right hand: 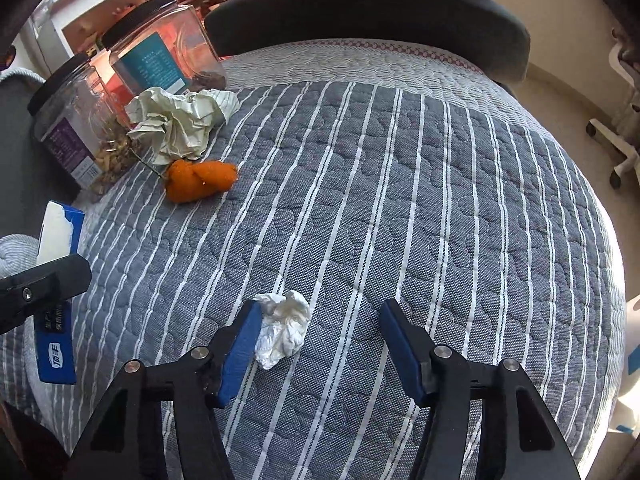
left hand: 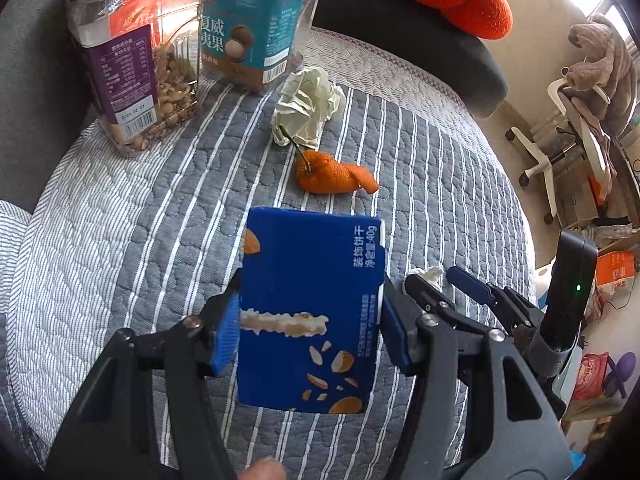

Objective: Collect trash
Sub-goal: 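Grasp the white tissue with the right tool while the left tool holds the blue box, then carry the white tissue to the bucket and open the right tool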

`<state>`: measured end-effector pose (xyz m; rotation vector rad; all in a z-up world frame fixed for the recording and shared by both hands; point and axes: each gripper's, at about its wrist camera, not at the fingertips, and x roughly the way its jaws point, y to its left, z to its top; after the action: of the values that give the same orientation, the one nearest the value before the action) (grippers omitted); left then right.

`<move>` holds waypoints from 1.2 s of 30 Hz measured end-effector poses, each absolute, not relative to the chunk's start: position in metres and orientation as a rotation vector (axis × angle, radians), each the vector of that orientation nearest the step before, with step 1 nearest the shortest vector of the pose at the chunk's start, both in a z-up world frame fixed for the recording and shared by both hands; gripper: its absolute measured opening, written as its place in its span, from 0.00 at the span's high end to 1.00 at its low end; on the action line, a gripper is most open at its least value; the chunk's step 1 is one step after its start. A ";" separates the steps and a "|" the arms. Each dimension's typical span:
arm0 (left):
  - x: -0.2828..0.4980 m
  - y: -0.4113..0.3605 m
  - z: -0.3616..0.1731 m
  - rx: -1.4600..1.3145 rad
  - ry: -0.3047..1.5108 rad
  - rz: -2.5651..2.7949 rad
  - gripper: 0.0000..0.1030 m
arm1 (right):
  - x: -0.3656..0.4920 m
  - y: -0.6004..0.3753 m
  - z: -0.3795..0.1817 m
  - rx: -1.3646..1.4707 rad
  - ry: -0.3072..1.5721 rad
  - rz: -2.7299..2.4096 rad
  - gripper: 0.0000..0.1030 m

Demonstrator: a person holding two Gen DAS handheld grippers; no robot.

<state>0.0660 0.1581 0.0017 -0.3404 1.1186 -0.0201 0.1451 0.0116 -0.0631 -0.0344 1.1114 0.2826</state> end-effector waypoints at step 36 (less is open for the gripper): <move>0.065 0.139 -0.004 -0.283 1.111 0.010 0.40 | 0.127 -0.042 0.019 -0.066 0.880 0.178 0.85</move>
<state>0.0654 0.1392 -0.0044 -0.2828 1.1108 0.0096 0.1273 -0.0416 0.0192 -0.0662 0.8796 0.1777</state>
